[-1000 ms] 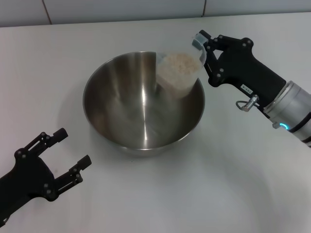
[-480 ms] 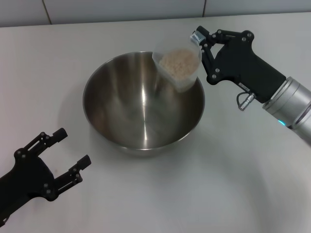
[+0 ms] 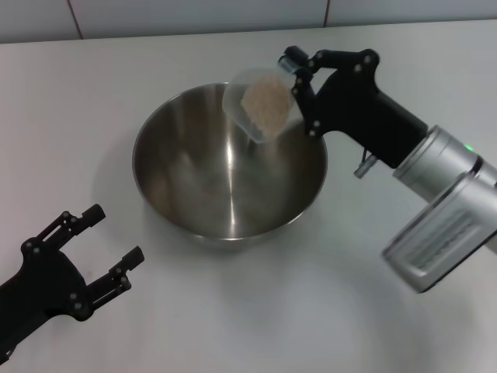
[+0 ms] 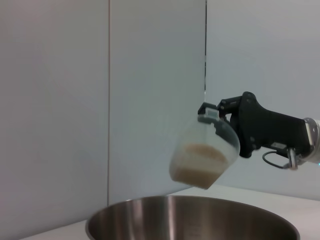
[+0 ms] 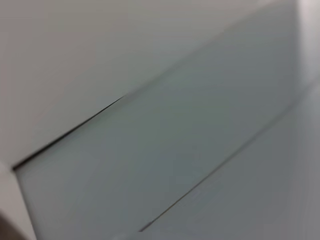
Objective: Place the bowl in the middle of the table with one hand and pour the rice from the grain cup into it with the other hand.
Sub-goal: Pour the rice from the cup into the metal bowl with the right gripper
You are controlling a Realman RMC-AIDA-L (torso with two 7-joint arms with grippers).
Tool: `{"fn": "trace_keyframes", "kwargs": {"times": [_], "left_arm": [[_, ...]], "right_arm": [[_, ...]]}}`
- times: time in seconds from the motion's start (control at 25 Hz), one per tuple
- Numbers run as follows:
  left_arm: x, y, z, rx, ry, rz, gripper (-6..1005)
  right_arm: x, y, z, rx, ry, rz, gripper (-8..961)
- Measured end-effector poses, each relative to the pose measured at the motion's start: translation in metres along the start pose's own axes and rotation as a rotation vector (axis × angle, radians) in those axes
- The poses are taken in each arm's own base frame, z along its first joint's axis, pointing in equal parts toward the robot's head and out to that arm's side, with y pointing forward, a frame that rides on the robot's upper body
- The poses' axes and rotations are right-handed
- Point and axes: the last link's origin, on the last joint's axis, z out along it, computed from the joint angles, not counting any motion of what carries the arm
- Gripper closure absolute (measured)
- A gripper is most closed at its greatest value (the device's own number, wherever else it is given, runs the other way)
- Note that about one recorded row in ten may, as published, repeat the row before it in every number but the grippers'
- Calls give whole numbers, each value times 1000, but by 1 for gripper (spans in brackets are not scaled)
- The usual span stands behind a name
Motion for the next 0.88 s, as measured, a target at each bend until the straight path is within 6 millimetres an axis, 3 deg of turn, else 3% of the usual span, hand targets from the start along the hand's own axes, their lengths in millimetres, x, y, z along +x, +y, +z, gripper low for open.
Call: {"fn": "trace_keyframes", "kwargs": {"times": [0.04,0.4,0.88], "left_arm": [[0,0,0,6,3,1,201],[-2,0,1,12,-2,11,201],[-2,0,1,14,-6,12,201]], "right_arm": [[-2,5,3,-8,5,-115,922],[-9,13,7,-19,-17,-525,923],[-14,21,10,-59,-83,-870,927]]}}
